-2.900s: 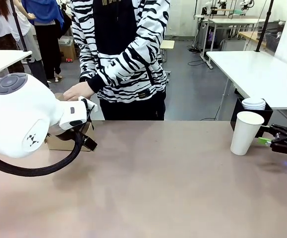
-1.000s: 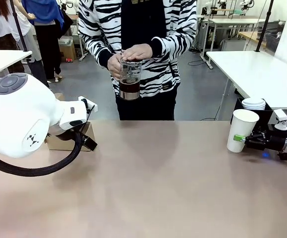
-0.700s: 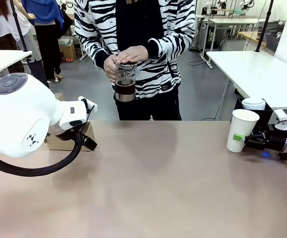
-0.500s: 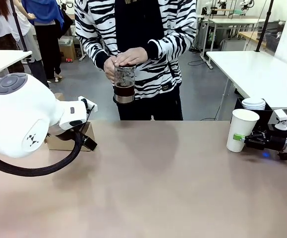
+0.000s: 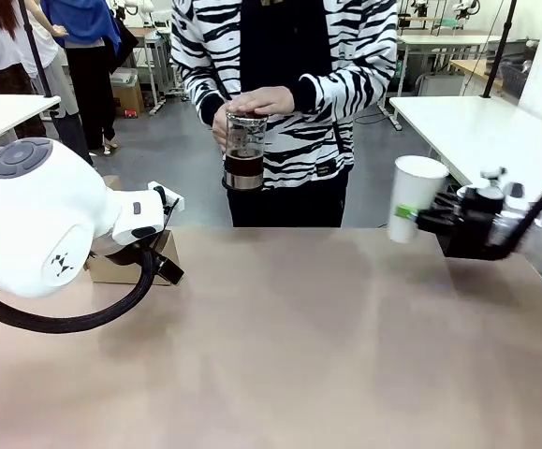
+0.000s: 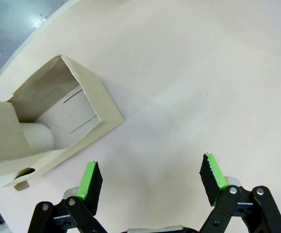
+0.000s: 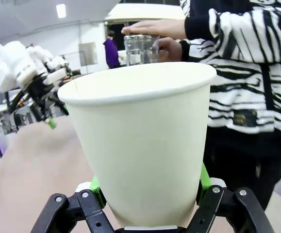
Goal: Pour a drink into a cup and package it in a carrier.
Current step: Pick up the 600 ml Paper Cup and place it in the middle top area of the table, then when a person places the Paper Cup Lid on the 600 ml Paper Cup , lift the 600 ml Paper Cup.
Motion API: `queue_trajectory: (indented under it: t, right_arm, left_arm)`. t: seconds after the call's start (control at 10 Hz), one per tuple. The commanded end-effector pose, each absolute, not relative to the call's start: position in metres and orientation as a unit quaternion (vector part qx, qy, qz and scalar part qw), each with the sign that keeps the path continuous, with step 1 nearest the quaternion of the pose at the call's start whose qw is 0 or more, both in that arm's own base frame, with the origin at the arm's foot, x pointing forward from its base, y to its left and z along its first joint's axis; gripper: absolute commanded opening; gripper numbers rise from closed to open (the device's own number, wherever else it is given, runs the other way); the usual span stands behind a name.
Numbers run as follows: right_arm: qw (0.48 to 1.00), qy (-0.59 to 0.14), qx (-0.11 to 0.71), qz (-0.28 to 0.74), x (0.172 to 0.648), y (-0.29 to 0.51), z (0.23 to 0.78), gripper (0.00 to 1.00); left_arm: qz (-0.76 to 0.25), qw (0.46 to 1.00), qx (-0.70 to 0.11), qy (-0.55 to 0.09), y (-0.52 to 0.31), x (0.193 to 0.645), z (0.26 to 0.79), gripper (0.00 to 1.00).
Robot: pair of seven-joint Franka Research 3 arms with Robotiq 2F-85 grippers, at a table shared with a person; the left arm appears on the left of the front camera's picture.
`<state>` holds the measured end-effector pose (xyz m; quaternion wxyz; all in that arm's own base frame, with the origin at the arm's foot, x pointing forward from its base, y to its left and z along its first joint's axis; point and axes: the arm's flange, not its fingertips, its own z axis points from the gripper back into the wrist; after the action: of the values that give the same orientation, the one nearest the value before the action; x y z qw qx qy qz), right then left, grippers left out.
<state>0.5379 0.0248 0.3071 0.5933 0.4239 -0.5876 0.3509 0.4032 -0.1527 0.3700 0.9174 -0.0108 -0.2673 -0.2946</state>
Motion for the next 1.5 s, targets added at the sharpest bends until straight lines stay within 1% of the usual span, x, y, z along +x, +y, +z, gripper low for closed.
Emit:
queue_trajectory:
  t: [0.0,0.2,0.5,0.7,0.8,0.9,1.4]
  right_arm:
    - [0.618,-0.577,0.423,0.325,0.586,0.065,0.305,0.8]
    - [0.62,-0.583,0.418,0.318,0.624,0.1,0.286,0.8]
    - [0.62,-0.589,0.413,0.315,0.655,0.123,0.252,0.8]
    - [0.616,-0.59,0.418,0.312,0.655,0.122,0.238,0.8]
    - [0.632,-0.573,0.392,0.345,0.654,0.117,0.236,0.8]
    - [0.622,-0.574,0.426,0.318,0.651,0.119,0.235,0.8]
    - [0.622,-0.574,0.426,0.318,0.651,0.119,0.235,0.8]
  left_arm:
    - [-0.294,0.918,-0.012,-0.268,-0.152,0.403,0.37,1.0]
    - [-0.294,0.918,-0.012,-0.268,-0.152,0.403,0.37,1.0]
    - [-0.294,0.918,-0.012,-0.268,-0.152,0.403,0.37,1.0]
    - [-0.294,0.918,-0.012,-0.268,-0.152,0.403,0.37,1.0]
    - [-0.294,0.918,-0.012,-0.268,-0.152,0.403,0.37,1.0]
    - [-0.294,0.918,-0.012,-0.268,-0.152,0.403,0.37,1.0]
    - [-0.294,0.918,-0.012,-0.268,-0.152,0.403,0.37,1.0]
